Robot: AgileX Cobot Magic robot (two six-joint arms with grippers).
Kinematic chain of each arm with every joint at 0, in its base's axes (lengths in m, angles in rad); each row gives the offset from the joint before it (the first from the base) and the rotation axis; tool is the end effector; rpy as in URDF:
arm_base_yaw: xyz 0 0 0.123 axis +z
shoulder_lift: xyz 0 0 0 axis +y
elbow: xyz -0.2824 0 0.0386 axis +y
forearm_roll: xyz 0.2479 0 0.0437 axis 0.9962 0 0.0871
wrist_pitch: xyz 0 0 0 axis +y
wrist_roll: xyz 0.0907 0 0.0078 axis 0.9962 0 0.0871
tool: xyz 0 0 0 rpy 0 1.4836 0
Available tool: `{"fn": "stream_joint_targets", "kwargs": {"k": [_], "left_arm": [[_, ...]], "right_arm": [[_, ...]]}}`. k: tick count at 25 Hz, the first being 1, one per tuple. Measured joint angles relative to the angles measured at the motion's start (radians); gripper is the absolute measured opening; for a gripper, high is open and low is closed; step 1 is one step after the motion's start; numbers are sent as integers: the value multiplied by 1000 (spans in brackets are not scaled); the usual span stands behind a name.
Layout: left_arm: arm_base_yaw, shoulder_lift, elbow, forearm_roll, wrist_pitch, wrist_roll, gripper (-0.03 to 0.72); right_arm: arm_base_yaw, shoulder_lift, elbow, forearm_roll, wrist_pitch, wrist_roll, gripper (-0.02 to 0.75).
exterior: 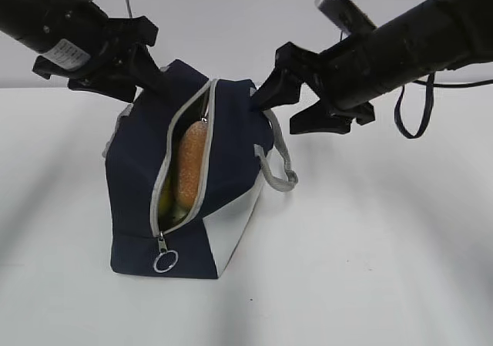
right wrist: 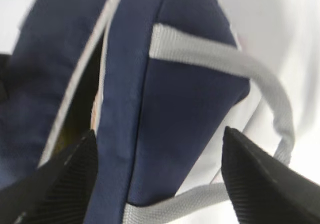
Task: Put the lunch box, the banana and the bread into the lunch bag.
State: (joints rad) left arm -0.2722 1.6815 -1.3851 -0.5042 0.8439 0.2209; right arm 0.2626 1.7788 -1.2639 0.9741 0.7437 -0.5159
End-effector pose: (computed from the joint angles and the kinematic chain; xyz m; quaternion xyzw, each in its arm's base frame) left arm 0.3438 -0.1301 0.2979 0.1193 0.9353 -0.2289 0.2421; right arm 0.3536 0.1479 0.2480 -0.0745 0.9056 0.3537 0.2218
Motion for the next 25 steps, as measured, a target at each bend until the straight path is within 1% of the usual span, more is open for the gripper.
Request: {"fn": "stream_joint_targets", "kwargs": {"k": [3,7,9,10,11,13,14,15,16,17,18,20,22,25], "left_arm": [[0,16,-1,1,0,-1,383],[0,31,-1,2,1,-1,383],[0,31,-1,2,1,-1,383],[0,31,-1,2,1,-1,381],[0,31,-1,2,1,-1,375],[0,31,-1,2,-1,-1,338],[0,31,-1,2,-2,-1,303],[0,31,-1,2,-4,-1,255],[0,31,-1,1,-6,-1,208],[0,32,-1,-2,-6,-1,144],[0,34,-1,-5,-6,-1,78],[0,39,-2,-24,-6,-1,12],[0,43,-2,-53,-9,-1,-1],[0,46,-2,-134,-15,25,-3]], "right_arm": [[0,63,-37,3,74,2,568],[0,146,-107,35,154,4,568],[0,168,-139,40,173,4,549],[0,175,-146,40,175,4,524],[0,179,-155,42,177,4,473],[0,184,-166,44,181,4,327],[0,185,-168,45,181,4,249],[0,185,-168,45,183,4,142],[0,185,-168,45,183,4,81],[0,185,-168,45,183,4,35],[0,185,-168,45,184,4,10],[0,185,-169,45,189,4,-3],[0,185,-180,39,205,4,-5],[0,183,-216,3,246,14,-6]]}}
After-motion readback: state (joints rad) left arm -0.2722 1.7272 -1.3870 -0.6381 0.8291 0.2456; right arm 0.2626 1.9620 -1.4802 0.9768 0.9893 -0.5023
